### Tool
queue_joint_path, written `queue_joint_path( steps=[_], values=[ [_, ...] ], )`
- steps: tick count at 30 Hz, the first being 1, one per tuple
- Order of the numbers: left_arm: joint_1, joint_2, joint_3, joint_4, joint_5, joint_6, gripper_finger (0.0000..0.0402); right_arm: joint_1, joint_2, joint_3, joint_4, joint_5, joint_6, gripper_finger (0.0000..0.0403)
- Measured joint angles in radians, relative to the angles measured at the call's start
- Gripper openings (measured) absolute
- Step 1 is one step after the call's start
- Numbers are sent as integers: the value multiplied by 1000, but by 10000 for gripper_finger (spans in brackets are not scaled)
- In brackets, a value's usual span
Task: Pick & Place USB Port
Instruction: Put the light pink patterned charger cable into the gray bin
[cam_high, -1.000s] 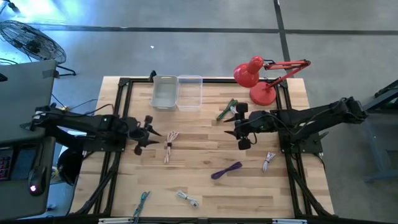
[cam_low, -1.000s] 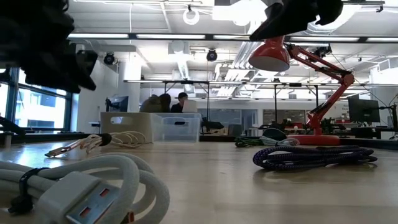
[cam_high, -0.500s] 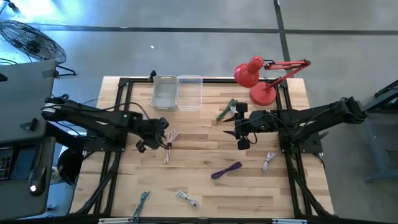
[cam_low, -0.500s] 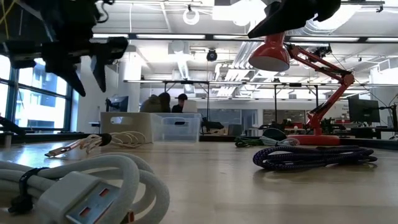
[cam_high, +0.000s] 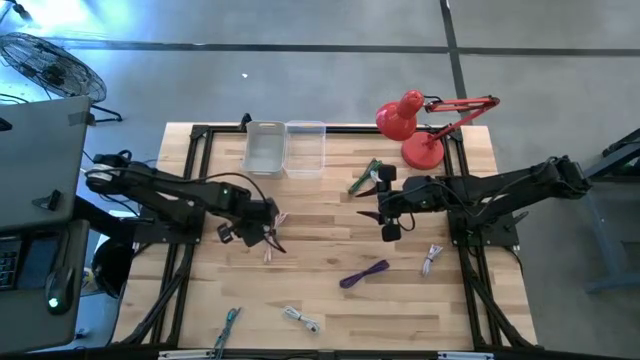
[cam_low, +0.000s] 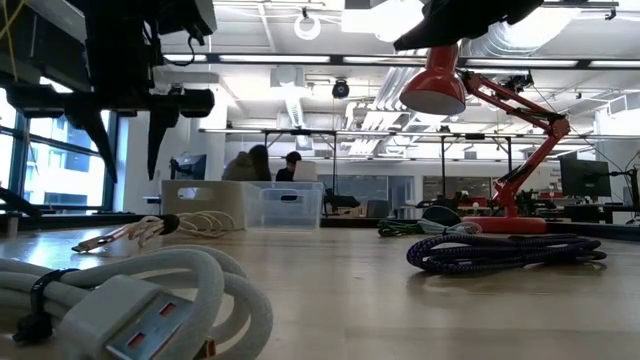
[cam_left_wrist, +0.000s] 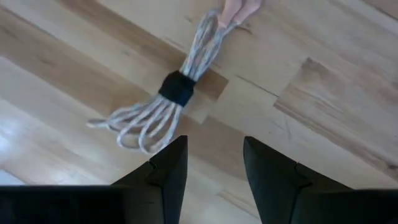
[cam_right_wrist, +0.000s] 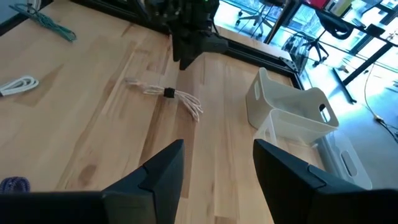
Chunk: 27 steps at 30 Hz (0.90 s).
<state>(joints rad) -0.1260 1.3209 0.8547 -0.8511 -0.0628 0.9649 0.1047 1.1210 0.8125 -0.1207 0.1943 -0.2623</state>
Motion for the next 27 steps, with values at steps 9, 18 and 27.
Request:
queue_joint_path(
  steps=[9,18,27],
  values=[
    [-114,0,1,134,-7,102,152,0,0,0,51,-46,-17,184],
    [-150,13,2,145,-101,116,152,0,0,0,74,-51,-24,184],
    [-149,169,2,120,-227,201,152,0,0,0,97,-52,-24,183]
  ],
)
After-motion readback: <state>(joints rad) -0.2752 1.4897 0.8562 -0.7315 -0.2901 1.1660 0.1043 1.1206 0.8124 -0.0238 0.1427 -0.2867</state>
